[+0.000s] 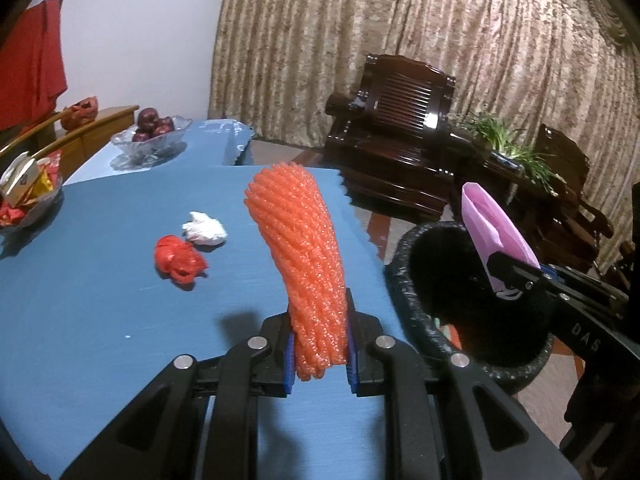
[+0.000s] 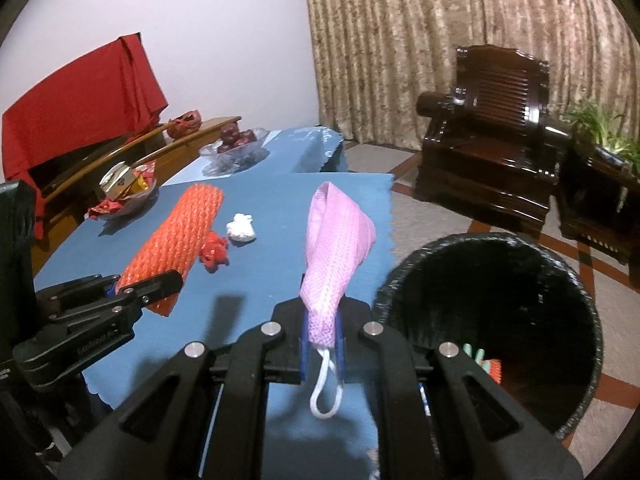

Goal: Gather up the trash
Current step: 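Carry the pink mask and orange foam net toward the bin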

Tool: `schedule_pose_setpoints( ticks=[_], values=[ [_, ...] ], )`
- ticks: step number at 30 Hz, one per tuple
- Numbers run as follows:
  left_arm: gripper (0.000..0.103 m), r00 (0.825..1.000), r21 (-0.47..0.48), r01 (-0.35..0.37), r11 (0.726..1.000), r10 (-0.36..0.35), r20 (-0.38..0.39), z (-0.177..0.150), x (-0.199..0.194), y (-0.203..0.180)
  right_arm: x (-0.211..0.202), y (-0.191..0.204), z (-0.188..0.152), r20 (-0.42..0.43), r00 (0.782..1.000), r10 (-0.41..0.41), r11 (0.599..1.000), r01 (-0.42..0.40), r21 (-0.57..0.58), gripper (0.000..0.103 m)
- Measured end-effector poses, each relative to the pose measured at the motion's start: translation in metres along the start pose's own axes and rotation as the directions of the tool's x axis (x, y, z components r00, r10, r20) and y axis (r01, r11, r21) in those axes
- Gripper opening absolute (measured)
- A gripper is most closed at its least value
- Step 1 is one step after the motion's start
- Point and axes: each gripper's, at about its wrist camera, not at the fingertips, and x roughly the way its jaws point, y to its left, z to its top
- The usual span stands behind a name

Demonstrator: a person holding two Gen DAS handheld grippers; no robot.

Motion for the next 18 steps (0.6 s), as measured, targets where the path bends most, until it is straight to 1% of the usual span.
schedule_pose_setpoints(
  ticks=[5, 10, 18],
  values=[
    [0.019, 0.999, 0.027, 0.038, 0.999, -0.038, -0.007, 0.005, 0.009, -0.023, -0.011, -0.027, -0.004, 0.012, 0.999, -0.051, 0.998, 0.051, 0.029, 0.009],
    [0.019, 0.996, 0.068, 0.084, 0.994, -0.083, -0.014, 0.011, 0.022, -0.053, -0.022, -0.063, -0.008, 0.019, 0.994, -0.110, 0.992, 0.109, 0.059, 0.010],
    [0.019, 0.986, 0.130, 0.168, 0.977, -0.165, -0.038, 0.017, 0.051, -0.105, -0.025, -0.113, -0.016, 0.006, 0.983, -0.186, 0.978, 0.185, 0.093, 0.011]
  ],
)
